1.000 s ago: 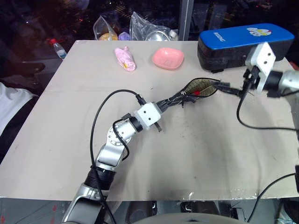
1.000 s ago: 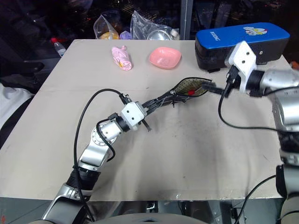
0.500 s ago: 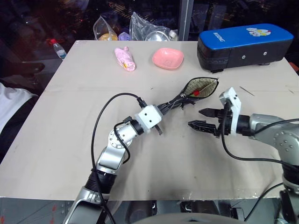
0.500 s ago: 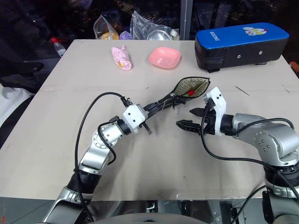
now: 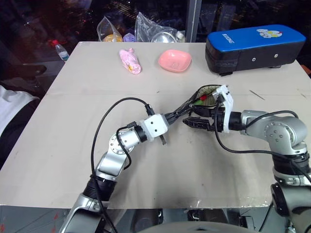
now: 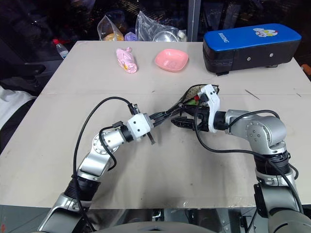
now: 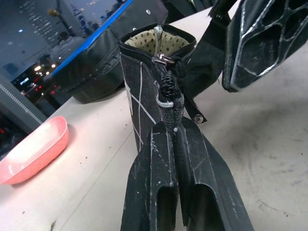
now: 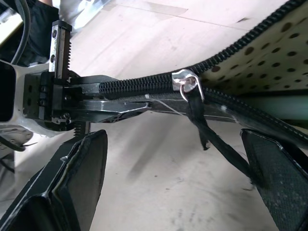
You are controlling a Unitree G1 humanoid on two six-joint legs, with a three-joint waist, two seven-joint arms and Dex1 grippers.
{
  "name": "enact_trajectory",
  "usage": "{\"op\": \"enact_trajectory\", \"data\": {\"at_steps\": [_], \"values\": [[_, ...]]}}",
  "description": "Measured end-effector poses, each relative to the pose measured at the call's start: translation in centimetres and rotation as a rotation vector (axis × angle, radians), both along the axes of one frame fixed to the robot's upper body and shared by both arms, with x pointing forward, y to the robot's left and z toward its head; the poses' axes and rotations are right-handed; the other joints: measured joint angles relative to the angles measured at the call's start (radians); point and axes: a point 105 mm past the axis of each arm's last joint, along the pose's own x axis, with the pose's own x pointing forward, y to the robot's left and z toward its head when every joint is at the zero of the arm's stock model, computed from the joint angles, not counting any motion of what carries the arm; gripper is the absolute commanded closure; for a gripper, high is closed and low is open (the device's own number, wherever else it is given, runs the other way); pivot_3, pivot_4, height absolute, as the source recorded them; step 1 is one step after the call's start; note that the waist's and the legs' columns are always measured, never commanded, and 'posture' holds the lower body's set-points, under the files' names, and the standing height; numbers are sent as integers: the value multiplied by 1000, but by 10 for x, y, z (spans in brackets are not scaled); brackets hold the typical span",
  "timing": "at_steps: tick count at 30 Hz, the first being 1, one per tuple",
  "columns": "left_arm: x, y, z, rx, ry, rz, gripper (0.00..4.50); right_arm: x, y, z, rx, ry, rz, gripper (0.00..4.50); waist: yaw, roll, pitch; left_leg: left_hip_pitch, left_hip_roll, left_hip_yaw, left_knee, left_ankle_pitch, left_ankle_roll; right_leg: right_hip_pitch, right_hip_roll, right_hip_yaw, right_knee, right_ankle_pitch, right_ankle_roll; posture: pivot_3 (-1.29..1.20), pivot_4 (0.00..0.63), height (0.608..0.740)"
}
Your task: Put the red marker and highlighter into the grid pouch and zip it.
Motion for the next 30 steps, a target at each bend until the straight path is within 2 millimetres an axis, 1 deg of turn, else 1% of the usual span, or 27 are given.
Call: {"op": "enact_trajectory", "data": {"at_steps": [3,6,7,8,9,10,11,13,15,16,23,26,30], "values": [[-1,0,-1,9,-4,-9,4500,1,8,4,23,13,16,36,-1,0,0,0,0,0,0,0,0,0,0,0,0,0,0,0,150,740],[-1,1,-2,17,-4,-12,4500,1,9,2,27,30,14,36,0,0,0,0,0,0,0,0,0,0,0,0,0,0,0,0,150,740],[-1,1,-2,19,-6,-12,4500,1,9,1,26,36,12,532,0,0,0,0,0,0,0,0,0,0,0,0,0,0,0,0,150,740],[-1,1,-2,19,-7,-13,4500,2,9,1,25,39,8,759,0,0,0,0,0,0,0,0,0,0,0,0,0,0,0,0,150,740],[-1,1,-3,21,-8,-13,4500,2,9,1,28,42,3,1209,0,0,0,0,0,0,0,0,0,0,0,0,0,0,0,0,150,740],[-1,1,-3,23,-9,-14,4500,3,9,1,35,43,-2,1690,0,0,0,0,0,0,0,0,0,0,0,0,0,0,0,0,150,740],[-1,1,-3,24,-9,-14,4500,4,8,2,41,46,-11,2283,0,0,0,0,0,0,0,0,0,0,0,0,0,0,0,0,150,740],[-1,1,-4,26,-6,-12,4500,5,5,2,47,52,-25,3211,-1,0,0,0,0,0,0,0,0,0,0,0,0,0,0,0,150,740],[-1,2,-6,27,-1,-10,4500,5,4,2,43,57,-33,4289,-1,0,0,0,0,0,0,0,0,0,0,0,0,0,0,0,150,740],[-1,2,-6,27,-2,-10,4500,6,3,1,42,59,-44,4422,-1,0,0,0,0,0,0,0,0,0,0,0,0,0,0,0,150,740],[-1,3,-6,36,-17,-9,4500,8,-3,2,54,64,-76,4422,-1,0,0,0,0,0,0,-2,3,0,0,0,0,0,0,0,150,740],[0,5,-8,40,-16,0,4500,6,-6,-4,46,81,-85,4422,-1,0,0,0,0,0,0,-2,3,0,0,0,0,0,0,0,150,740],[1,9,-11,59,-21,12,4500,6,-19,-12,7,93,-127,4422,-1,0,0,0,0,0,0,-2,3,0,0,0,0,0,0,0,150,740]]}}
